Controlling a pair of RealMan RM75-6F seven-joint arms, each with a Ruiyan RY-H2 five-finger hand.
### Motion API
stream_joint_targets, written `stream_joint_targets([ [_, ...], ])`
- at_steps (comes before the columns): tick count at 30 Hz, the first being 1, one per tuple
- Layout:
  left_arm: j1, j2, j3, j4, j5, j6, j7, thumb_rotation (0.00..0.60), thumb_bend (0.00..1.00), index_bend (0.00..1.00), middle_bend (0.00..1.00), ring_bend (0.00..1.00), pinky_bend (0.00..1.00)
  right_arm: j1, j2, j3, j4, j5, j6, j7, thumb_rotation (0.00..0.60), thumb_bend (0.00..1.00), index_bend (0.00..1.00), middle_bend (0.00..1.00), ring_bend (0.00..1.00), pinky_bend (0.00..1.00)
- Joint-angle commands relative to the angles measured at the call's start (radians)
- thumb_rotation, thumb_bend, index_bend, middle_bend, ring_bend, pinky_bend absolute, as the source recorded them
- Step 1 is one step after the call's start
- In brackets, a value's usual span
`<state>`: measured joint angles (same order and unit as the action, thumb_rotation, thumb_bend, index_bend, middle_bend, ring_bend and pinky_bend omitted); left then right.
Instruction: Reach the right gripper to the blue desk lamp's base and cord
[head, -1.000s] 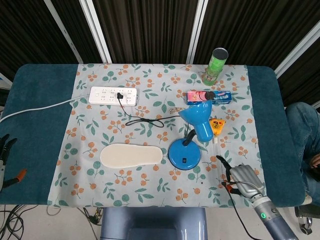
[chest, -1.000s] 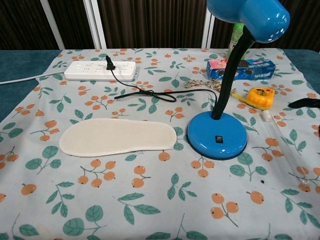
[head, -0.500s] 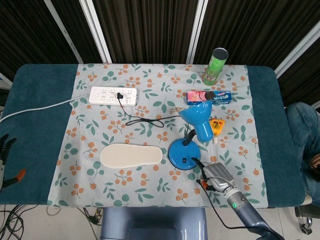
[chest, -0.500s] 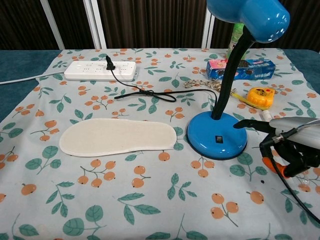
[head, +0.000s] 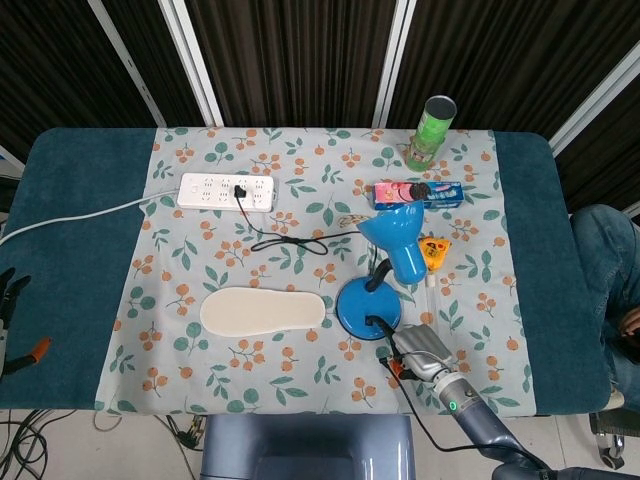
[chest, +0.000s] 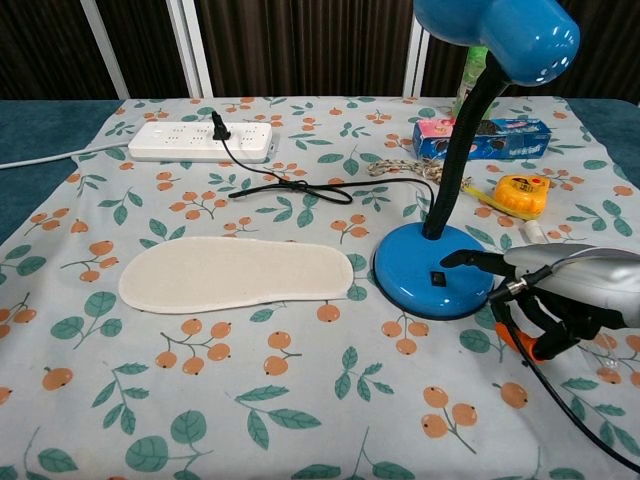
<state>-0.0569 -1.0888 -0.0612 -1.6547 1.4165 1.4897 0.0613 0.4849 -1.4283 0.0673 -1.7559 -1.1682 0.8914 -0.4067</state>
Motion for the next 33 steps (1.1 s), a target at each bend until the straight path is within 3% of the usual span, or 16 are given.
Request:
stream_joint_targets([
  [1, 0.000, 0.000, 0.000, 0.000, 0.000, 0.001, 0.000, 0.600, 0.23, 0.10, 0.00, 0.00, 0.10, 0.006, -0.003, -0.005, 0.002, 0.005, -0.004, -0.007, 0.600, 0.60, 0.04, 0.64, 0.73, 0.84],
  [33, -0.001, 0.002, -0.003, 0.002, -0.007, -0.005, 0.003, 0.600, 0.23, 0.10, 0.00, 0.00, 0.10, 0.054, -0.017, -0.033, 0.025, 0.062, 0.004, -0.020, 0.600, 0.60, 0.04, 0.64, 0.73, 0.96],
])
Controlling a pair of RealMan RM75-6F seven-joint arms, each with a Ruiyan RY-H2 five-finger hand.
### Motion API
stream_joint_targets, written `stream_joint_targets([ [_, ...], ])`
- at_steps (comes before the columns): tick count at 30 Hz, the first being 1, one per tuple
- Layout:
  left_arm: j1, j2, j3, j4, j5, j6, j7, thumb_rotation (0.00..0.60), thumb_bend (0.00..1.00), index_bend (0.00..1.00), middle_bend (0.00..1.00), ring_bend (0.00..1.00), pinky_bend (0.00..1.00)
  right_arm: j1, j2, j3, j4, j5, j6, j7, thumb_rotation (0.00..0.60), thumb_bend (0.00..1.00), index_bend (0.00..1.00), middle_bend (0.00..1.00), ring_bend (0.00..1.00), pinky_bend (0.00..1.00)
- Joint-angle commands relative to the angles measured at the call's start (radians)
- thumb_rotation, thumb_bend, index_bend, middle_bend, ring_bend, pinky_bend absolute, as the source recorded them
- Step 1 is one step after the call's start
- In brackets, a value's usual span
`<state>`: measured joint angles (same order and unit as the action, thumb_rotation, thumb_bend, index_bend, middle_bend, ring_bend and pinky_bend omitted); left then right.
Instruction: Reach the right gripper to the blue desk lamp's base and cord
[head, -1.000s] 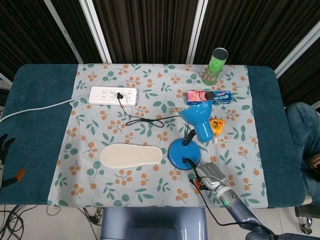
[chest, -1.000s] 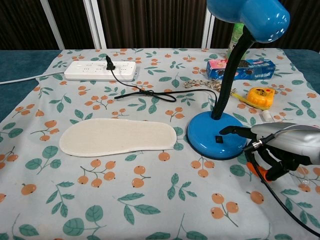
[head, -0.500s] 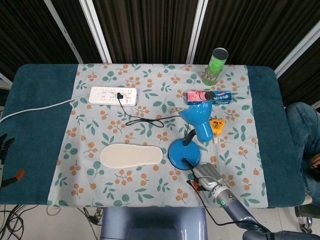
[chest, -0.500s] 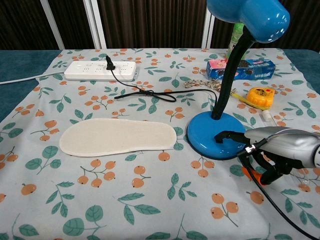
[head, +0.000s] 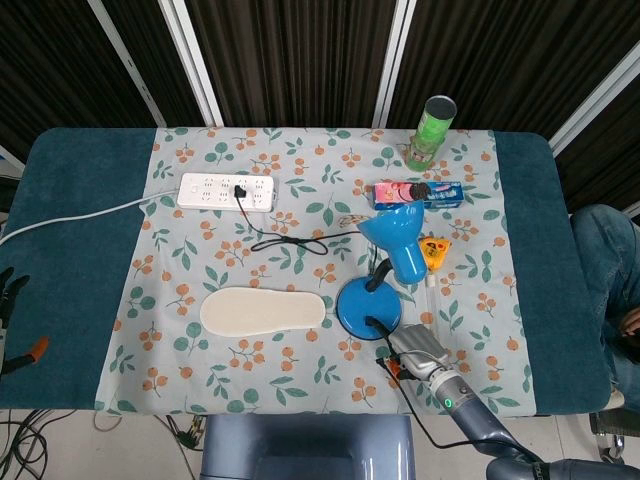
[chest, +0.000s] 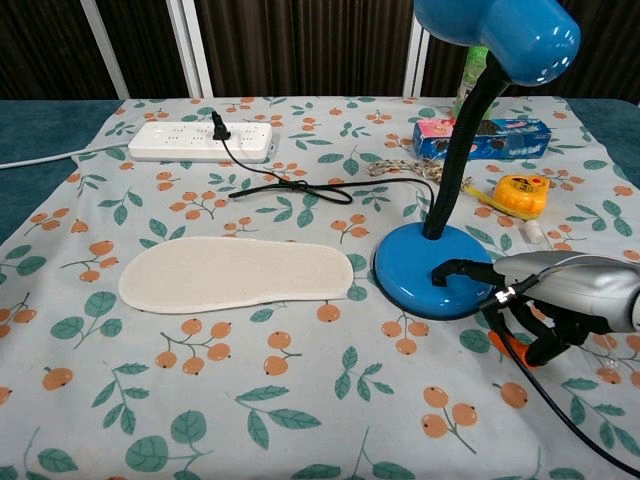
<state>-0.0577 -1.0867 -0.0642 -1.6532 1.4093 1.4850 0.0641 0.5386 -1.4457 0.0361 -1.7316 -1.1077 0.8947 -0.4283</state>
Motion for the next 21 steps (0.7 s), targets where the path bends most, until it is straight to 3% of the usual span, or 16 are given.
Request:
stream_joint_targets([
  [1, 0.000, 0.000, 0.000, 0.000, 0.000, 0.000, 0.000, 0.600, 0.23, 0.10, 0.00, 0.00, 0.10, 0.001, 0.001, -0.003, 0.003, 0.002, 0.000, 0.003, 0.600, 0.60, 0.04, 0.64, 0.73, 0.96],
  [21, 0.001, 0.001, 0.000, 0.000, 0.000, 0.000, 0.001, 0.600, 0.23, 0.10, 0.00, 0.00, 0.10, 0.026, 0.009, -0.015, 0.022, 0.027, -0.008, 0.022, 0.600, 0.60, 0.04, 0.64, 0.73, 1.00],
])
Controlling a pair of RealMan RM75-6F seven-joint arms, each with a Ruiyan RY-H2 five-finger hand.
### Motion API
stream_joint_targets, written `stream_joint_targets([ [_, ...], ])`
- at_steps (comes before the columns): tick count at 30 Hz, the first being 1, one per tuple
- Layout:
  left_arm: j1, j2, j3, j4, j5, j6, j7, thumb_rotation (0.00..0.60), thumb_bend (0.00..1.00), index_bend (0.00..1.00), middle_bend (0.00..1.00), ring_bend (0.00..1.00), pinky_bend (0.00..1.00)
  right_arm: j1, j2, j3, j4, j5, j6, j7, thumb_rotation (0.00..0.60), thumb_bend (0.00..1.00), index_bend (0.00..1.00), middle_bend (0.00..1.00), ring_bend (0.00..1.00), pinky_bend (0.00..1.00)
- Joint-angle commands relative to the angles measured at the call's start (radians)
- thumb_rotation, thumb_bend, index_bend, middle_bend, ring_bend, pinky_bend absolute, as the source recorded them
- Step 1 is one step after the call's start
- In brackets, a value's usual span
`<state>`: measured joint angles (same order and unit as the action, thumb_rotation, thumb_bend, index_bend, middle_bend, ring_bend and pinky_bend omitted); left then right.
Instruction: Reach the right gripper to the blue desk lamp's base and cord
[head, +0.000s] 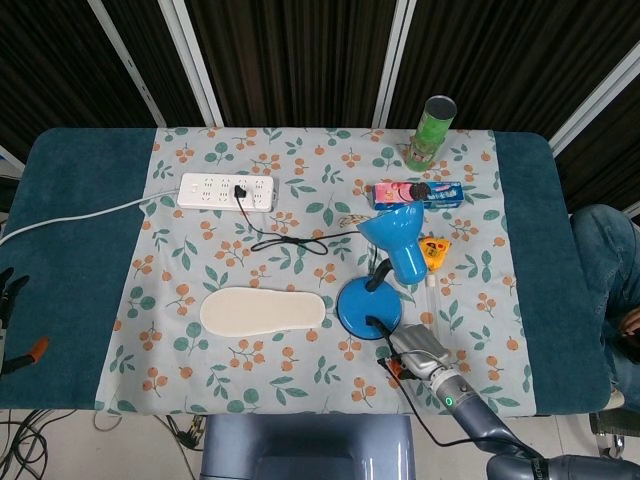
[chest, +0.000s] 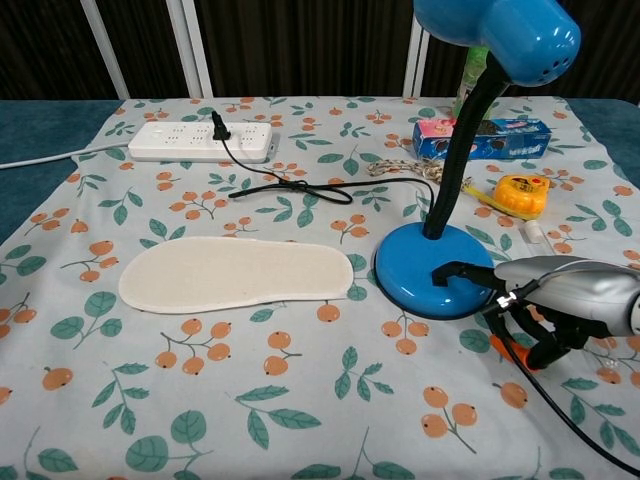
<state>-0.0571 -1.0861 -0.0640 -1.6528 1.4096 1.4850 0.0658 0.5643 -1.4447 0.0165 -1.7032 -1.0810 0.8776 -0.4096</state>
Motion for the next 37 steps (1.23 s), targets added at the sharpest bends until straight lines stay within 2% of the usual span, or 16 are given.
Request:
stream_joint_targets([
  [1, 0.000, 0.000, -0.001, 0.000, 0.000, 0.001, -0.001, 0.600, 0.23, 0.10, 0.00, 0.00, 0.10, -0.001, 0.016, 0.009, -0.015, -0.002, 0.019, 0.006, 0.600, 0.60, 0.04, 0.64, 0.73, 1.00],
  [4, 0.000, 0.000, -0.001, 0.000, -0.002, 0.000, -0.002, 0.600, 0.23, 0.10, 0.00, 0.00, 0.10, -0.012, 0.049, 0.024, -0.051, -0.017, 0.062, 0.015, 0.600, 0.60, 0.04, 0.63, 0.72, 1.00],
  [6, 0.000, 0.000, 0.000, 0.000, -0.001, 0.000, -0.001, 0.600, 0.23, 0.10, 0.00, 0.00, 0.10, -0.029, 0.100, 0.029, -0.104, -0.032, 0.105, 0.019, 0.600, 0.60, 0.04, 0.59, 0.68, 1.00],
  [9, 0.000, 0.000, 0.001, 0.000, 0.001, -0.001, 0.003, 0.600, 0.23, 0.10, 0.00, 0.00, 0.10, -0.055, 0.181, 0.022, -0.173, -0.047, 0.168, -0.009, 0.600, 0.57, 0.02, 0.48, 0.57, 1.00],
  [13, 0.001, 0.000, 0.001, -0.002, 0.001, 0.002, 0.006, 0.600, 0.23, 0.10, 0.00, 0.00, 0.10, -0.106, 0.296, -0.021, -0.260, -0.080, 0.259, -0.082, 0.600, 0.46, 0.00, 0.31, 0.39, 1.00],
  [16, 0.002, 0.000, 0.001, -0.005, -0.004, 0.000, 0.010, 0.600, 0.23, 0.10, 0.00, 0.00, 0.10, -0.156, 0.376, -0.059, -0.304, -0.114, 0.312, -0.074, 0.600, 0.40, 0.00, 0.20, 0.28, 1.00],
  [21, 0.002, 0.000, 0.001, -0.007, -0.003, 0.002, 0.019, 0.600, 0.23, 0.10, 0.00, 0.00, 0.10, -0.255, 0.424, -0.106, -0.283, -0.207, 0.434, -0.015, 0.600, 0.31, 0.00, 0.07, 0.13, 1.00],
  [22, 0.002, -0.001, 0.002, -0.007, -0.002, 0.002, 0.020, 0.600, 0.23, 0.10, 0.00, 0.00, 0.10, -0.277, 0.422, -0.113, -0.267, -0.235, 0.467, 0.002, 0.600, 0.28, 0.00, 0.06, 0.11, 0.97],
  [23, 0.002, 0.000, 0.003, -0.007, 0.000, 0.002, 0.021, 0.600, 0.23, 0.10, 0.00, 0.00, 0.10, -0.309, 0.411, -0.122, -0.235, -0.279, 0.517, 0.029, 0.600, 0.27, 0.00, 0.05, 0.09, 0.86],
  [25, 0.002, 0.000, 0.003, -0.008, 0.000, 0.002, 0.022, 0.600, 0.23, 0.10, 0.00, 0.00, 0.10, -0.359, 0.388, -0.134, -0.168, -0.337, 0.591, 0.072, 0.600, 0.24, 0.00, 0.03, 0.07, 0.29],
  [27, 0.002, 0.000, 0.003, -0.008, 0.000, 0.002, 0.023, 0.600, 0.23, 0.10, 0.00, 0.00, 0.10, -0.394, 0.370, -0.129, -0.118, -0.356, 0.641, 0.107, 0.600, 0.24, 0.00, 0.03, 0.06, 0.03],
  [31, 0.002, 0.002, 0.003, -0.009, -0.002, 0.000, 0.024, 0.600, 0.23, 0.10, 0.00, 0.00, 0.10, -0.423, 0.353, -0.099, -0.032, -0.359, 0.687, 0.140, 0.600, 0.23, 0.00, 0.02, 0.06, 0.00],
  [37, 0.001, 0.000, 0.005, -0.006, 0.006, 0.003, 0.034, 0.600, 0.23, 0.10, 0.00, 0.00, 0.10, -0.434, 0.351, -0.063, 0.031, -0.364, 0.700, 0.158, 0.600, 0.23, 0.00, 0.02, 0.06, 0.00],
])
